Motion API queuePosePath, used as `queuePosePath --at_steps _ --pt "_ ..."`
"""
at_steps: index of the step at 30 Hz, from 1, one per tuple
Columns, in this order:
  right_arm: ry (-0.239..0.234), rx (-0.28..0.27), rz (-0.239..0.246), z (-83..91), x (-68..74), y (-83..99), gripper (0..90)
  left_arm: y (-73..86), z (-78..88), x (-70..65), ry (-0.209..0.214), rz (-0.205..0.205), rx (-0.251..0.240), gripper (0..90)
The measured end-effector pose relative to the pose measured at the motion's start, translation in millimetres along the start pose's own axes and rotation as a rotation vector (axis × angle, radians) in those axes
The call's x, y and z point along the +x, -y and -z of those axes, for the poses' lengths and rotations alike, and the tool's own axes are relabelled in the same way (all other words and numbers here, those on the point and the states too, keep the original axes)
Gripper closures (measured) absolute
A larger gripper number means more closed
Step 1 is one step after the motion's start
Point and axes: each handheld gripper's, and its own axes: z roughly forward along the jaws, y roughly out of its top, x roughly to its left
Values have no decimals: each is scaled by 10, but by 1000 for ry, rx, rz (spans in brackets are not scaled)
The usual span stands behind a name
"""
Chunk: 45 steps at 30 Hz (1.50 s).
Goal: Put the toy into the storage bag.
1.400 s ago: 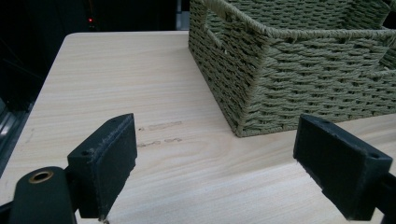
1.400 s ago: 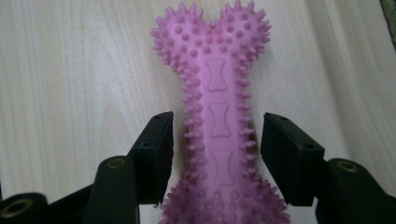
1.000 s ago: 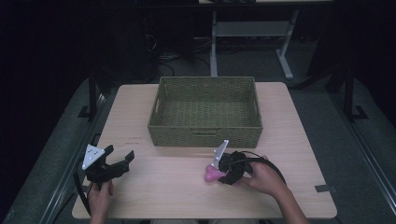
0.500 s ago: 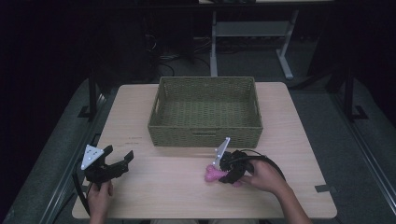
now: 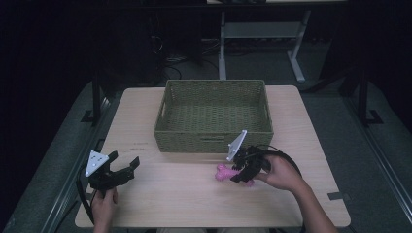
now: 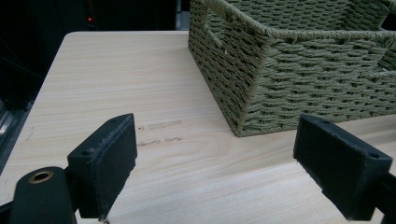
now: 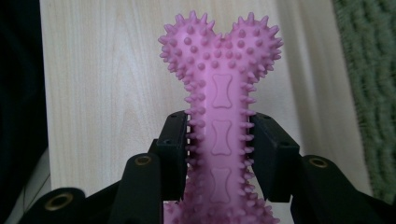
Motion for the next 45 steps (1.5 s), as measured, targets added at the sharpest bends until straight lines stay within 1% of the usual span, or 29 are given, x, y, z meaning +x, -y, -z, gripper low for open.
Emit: queuePosePath --at_steps 3,5,6,10,11,12,14,19,23,24,26,28,30,35,37,39,45 --pt "-3 -5 3 119 -66 -40 583 3 -1 -1 1 3 0 130" --pt "-1 -5 4 145 -78 -51 583 4 -1 -1 2 3 0 130" --pt "-1 -4 13 199 -100 -76 583 4 0 1 3 3 -1 130" --pt "1 -14 18 301 -139 -130 583 5 8 4 0 2 2 130" --pt "1 -14 18 301 -139 -130 583 5 8 4 0 2 2 130" --pt "7 -15 18 351 -155 -155 583 6 12 7 -1 4 1 130" --pt "6 -22 22 391 -171 -181 583 7 14 8 -1 3 0 130" --pt "3 -27 29 467 -199 -232 583 8 13 11 -1 2 2 130" --pt "9 -32 34 525 -226 -268 583 9 9 12 -2 3 4 130" --pt "-1 -43 31 558 -247 -282 583 11 7 10 -3 4 7 130" --pt "4 -41 32 575 -254 -291 583 11 6 10 -3 4 8 130" --pt "15 -41 34 626 -283 -316 583 12 4 11 -1 5 9 130" --pt "12 -49 33 656 -306 -323 583 12 4 13 -2 4 9 130" --pt "24 -44 34 708 -337 -347 583 13 4 14 -2 5 10 130" --pt "18 -49 34 731 -356 -357 583 13 5 13 -2 4 9 130" --pt "28 -46 34 765 -382 -377 583 12 3 13 -2 4 10 130" --pt "34 -51 32 846 -432 -422 583 12 1 14 0 1 12 130"
